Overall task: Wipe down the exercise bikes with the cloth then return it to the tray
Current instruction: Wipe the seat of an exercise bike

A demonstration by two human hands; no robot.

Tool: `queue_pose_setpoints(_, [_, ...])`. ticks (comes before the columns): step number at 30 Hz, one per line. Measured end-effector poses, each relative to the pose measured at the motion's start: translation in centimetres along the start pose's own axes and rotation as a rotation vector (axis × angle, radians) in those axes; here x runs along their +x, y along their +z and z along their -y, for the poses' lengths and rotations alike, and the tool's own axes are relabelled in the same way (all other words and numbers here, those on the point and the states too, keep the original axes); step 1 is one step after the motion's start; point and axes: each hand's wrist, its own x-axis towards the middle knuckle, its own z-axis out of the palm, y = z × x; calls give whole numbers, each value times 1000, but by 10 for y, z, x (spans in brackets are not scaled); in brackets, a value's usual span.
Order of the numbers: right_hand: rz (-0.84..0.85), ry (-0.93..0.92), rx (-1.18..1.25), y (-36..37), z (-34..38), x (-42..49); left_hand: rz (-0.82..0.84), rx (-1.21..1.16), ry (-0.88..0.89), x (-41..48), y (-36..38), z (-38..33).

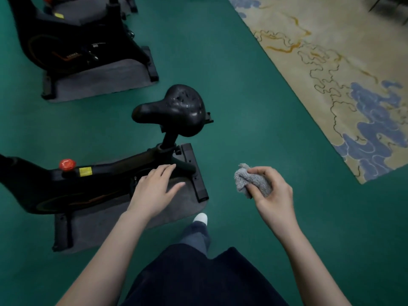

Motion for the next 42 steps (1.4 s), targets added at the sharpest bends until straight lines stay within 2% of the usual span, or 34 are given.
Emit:
queue_pose_setpoints(8, [132, -145, 41, 20, 16, 110, -36, -18, -173, 66, -30, 15])
queue_pose_setpoints(18, [368, -268, 146, 30, -3, 202, -96, -82, -349, 119, -30, -26])
queue_pose_setpoints(26, [540, -400, 161, -33, -53, 309, -211, -184, -623, 180, -8, -111])
queue_pose_setpoints(33, [725, -501, 160, -71, -79, 385, -335, -242, -752, 231, 7, -202])
queue_pose_setpoints(42, [895, -571, 173, -58, -78, 432, -373, -284, -981, 247, 10, -224])
